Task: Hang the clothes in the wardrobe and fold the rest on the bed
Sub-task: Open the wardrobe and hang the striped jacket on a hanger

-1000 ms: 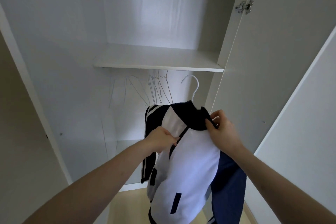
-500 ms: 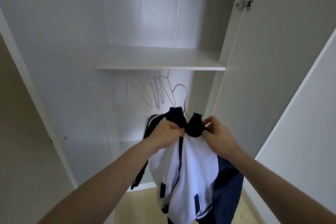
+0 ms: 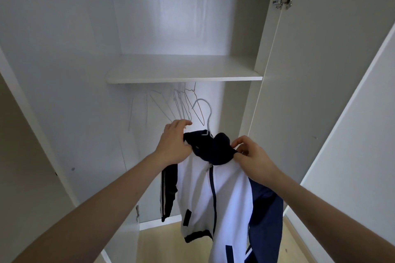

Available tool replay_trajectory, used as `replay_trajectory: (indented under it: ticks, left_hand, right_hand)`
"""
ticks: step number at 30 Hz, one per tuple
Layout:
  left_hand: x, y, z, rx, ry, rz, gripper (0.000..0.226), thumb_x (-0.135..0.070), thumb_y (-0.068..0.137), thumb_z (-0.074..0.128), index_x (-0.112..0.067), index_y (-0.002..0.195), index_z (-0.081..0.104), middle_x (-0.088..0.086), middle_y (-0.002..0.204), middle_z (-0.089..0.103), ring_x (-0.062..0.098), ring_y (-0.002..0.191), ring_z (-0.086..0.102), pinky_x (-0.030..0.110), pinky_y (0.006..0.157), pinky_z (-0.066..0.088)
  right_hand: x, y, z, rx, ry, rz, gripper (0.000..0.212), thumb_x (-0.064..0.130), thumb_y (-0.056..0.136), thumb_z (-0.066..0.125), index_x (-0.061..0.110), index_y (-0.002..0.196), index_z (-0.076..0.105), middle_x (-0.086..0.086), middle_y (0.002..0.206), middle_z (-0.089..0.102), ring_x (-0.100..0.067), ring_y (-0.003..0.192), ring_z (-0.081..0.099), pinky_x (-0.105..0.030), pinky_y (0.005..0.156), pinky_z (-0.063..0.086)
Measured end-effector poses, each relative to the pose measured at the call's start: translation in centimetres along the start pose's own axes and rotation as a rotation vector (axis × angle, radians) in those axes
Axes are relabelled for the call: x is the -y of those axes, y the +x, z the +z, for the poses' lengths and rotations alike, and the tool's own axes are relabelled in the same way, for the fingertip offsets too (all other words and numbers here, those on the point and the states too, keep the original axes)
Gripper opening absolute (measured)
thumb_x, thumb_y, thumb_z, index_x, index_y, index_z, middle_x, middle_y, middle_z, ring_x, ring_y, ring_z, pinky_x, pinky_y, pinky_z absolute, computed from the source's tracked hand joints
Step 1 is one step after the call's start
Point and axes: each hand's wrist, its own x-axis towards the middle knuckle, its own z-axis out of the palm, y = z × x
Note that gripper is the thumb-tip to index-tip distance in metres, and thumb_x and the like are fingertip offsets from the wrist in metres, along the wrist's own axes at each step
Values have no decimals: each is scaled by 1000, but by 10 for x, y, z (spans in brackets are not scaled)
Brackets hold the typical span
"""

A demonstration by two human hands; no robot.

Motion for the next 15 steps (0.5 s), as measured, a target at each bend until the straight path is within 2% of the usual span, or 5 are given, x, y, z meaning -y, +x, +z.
replay_trajectory:
  ticks: [2, 7, 10, 13, 15]
  left_hand:
    - [-1, 12, -2, 102, 93, 48, 55, -11, 82, 61, -27, 134, 59, -6, 134, 60, 22, 127, 49, 41, 106, 41]
    - [-10, 41, 0, 202, 6, 48, 20, -8, 87, 54, -17, 74, 66, 2, 73, 67, 28, 79, 64, 42, 75, 53]
    - [-18, 53, 7, 183, -12, 96, 25, -12, 83, 52, -28, 65, 60, -3, 69, 64, 24, 76, 61, 43, 75, 54]
    - [-29, 67, 19, 160, -40, 150, 32, -7, 86, 55, -33, 69, 65, -6, 75, 69, 21, 81, 65, 43, 79, 56]
    - [-36, 78, 28, 173, -67, 188, 27, -2, 87, 55, -21, 85, 75, 0, 86, 74, 22, 89, 68, 43, 85, 57]
  right_hand:
    - [5, 2, -2, 31, -3, -29, 23, 6, 92, 55, 26, 101, 61, 2, 80, 64, -6, 63, 52, -17, 59, 42]
    - [1, 5, -16, 88, -104, -70, 27, 7, 93, 56, 29, 109, 58, 2, 94, 68, -2, 65, 55, -14, 62, 45]
    - [-14, 4, -31, 90, -263, -32, 4, 27, 101, 61, 29, 104, 62, 10, 85, 67, -2, 63, 57, -13, 63, 44]
    - [-34, -1, -39, 134, -314, 29, 45, 41, 106, 51, 11, 72, 50, 8, 61, 47, -9, 55, 40, -23, 57, 34]
    - [-45, -3, -39, 60, -207, 41, 47, 37, 107, 50, 7, 71, 45, 8, 59, 41, -8, 55, 37, -23, 56, 32]
